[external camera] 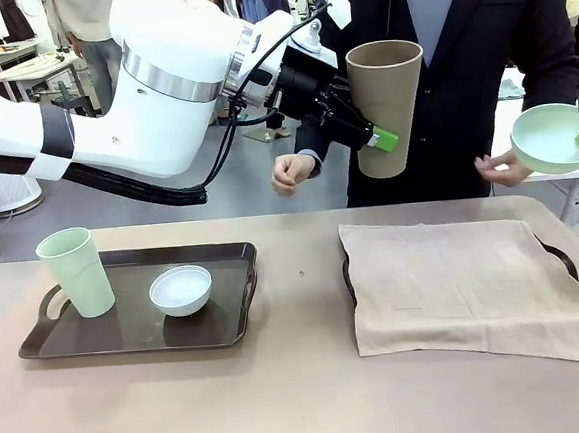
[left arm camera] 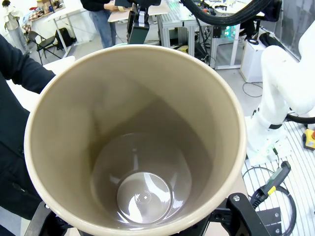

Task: Set up a tray with a mat and arrange the tableware.
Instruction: Place the Picnic Bowl and Reusable plastic cup back onto the Handle tray in front of the human's position.

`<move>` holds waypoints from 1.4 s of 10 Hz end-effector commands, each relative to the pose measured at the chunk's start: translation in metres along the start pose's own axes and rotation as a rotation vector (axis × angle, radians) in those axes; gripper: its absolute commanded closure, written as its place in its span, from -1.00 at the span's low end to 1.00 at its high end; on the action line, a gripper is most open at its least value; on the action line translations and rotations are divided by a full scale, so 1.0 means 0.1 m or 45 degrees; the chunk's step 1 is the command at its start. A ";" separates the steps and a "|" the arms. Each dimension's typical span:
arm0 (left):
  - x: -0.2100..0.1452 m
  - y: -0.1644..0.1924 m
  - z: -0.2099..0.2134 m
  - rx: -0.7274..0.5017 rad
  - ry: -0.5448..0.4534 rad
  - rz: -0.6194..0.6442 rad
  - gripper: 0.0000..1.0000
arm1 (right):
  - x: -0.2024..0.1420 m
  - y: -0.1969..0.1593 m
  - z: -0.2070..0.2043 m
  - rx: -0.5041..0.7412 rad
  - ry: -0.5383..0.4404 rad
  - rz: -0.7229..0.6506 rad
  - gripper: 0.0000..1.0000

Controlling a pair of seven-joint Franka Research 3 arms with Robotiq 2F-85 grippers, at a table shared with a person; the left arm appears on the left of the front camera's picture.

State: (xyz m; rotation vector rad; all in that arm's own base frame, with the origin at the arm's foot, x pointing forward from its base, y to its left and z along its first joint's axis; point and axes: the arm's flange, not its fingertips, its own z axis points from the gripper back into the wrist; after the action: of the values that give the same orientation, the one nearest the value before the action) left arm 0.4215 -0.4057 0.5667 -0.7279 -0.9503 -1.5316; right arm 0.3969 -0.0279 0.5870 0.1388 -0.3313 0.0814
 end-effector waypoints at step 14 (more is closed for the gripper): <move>-0.50 0.08 -0.39 -0.052 0.014 0.001 -0.67 | 0.09 -0.05 -0.69 0.038 0.115 -0.017 0.90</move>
State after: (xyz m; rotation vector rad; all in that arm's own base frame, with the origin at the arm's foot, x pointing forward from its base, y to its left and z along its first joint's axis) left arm 0.4308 -0.4096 0.5335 -0.7392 -0.9053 -1.5379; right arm 0.4088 -0.0260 0.5552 0.1454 -0.2714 0.0785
